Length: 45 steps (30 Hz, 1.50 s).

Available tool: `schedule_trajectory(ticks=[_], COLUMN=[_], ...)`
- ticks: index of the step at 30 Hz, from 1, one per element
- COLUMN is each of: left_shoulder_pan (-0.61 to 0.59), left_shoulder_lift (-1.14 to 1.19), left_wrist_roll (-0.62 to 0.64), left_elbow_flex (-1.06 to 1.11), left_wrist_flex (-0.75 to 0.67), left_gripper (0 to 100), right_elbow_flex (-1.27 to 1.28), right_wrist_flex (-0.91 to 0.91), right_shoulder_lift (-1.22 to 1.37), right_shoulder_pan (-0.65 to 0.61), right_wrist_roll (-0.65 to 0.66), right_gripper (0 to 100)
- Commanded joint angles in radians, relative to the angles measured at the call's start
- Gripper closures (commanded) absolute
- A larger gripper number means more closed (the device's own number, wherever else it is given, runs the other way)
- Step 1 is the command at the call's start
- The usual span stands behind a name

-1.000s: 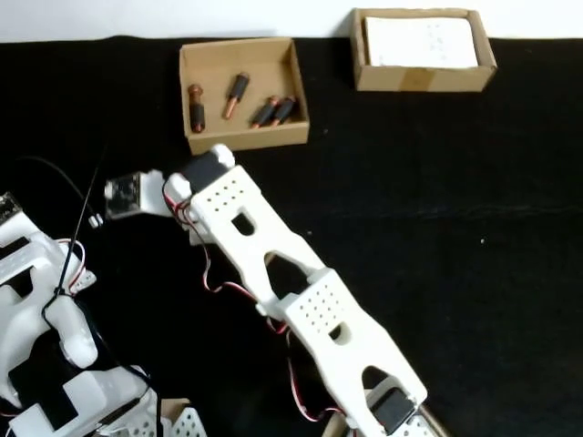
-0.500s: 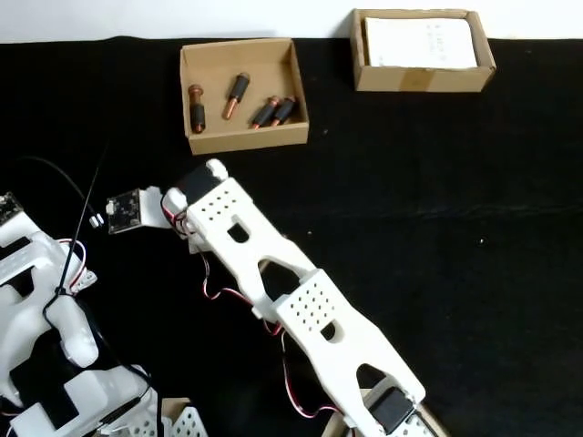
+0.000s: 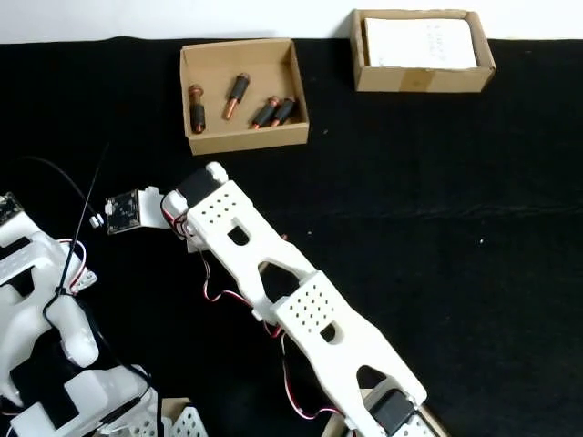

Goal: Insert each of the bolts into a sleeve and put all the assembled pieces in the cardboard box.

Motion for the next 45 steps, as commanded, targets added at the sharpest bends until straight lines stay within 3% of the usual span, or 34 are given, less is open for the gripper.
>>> schedule_trajectory(ticks=[1,7,10,24,29,36,45], left_shoulder_pan=[-0.004,-0.004,-0.004,-0.002,0.018,0.208,0.661], left_shoulder_lift=[-0.005,-0.005,-0.005,-0.005,-0.005,-0.007,0.002], left_wrist_roll=[0.003,0.003,0.003,0.002,-0.005,-0.184,-0.216], left_elbow_flex=[-0.038,-0.038,-0.038,-0.036,-0.036,-0.044,-0.32], left_wrist_flex=[-0.003,-0.003,-0.003,-0.003,0.0,0.029,0.296], left_gripper=[91,91,91,91,91,91,90], right_elbow_flex=[-0.002,-0.004,-0.004,0.016,0.252,0.84,1.38], right_wrist_flex=[0.007,0.188,0.251,0.252,0.254,0.249,0.119], right_shoulder_lift=[-0.025,-0.119,-0.154,-0.46,-0.65,-1.072,-1.451], right_shoulder_pan=[-0.004,0.022,0.056,0.443,0.558,0.625,0.762], right_wrist_roll=[0.009,-0.005,-0.089,-0.427,-0.516,-0.575,-0.617], right_gripper=[97.0,97.2,97.3,97.3,97.3,97.3,97.3])
